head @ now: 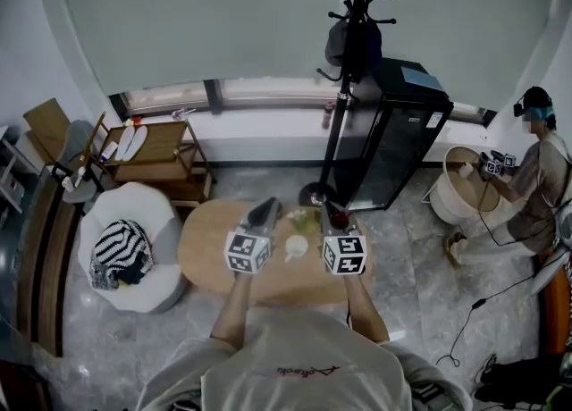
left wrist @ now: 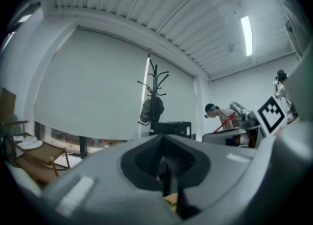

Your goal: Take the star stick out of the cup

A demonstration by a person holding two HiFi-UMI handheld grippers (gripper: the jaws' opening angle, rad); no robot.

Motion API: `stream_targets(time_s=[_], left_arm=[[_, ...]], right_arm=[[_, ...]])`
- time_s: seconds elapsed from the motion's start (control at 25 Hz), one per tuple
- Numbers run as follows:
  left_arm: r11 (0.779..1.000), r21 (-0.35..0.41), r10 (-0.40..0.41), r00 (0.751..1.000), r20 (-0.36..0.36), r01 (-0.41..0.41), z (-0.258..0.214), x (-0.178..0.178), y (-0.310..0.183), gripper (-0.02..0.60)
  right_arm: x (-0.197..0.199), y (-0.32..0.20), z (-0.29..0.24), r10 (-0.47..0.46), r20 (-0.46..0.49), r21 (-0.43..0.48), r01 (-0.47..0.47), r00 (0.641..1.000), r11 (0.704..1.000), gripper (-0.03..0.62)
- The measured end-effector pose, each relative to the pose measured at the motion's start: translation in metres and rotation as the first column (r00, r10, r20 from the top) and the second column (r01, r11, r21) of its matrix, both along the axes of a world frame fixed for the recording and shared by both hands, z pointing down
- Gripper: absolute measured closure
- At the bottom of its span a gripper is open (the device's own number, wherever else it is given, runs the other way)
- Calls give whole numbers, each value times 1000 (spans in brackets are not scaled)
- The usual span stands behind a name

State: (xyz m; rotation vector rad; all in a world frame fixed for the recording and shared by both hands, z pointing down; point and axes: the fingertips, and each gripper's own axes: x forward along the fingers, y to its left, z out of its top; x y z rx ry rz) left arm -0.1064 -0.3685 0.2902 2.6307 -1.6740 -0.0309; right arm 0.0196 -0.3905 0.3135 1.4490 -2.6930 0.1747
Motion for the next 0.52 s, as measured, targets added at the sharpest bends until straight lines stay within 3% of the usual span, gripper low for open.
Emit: stream_targets(time_s=[0.52], left_arm=[[1000,-4,-3,1000,-1,3,6,0,7,580]], right_arm=[[-5,7,5,-10,-17,0,10,1000,1000,574]])
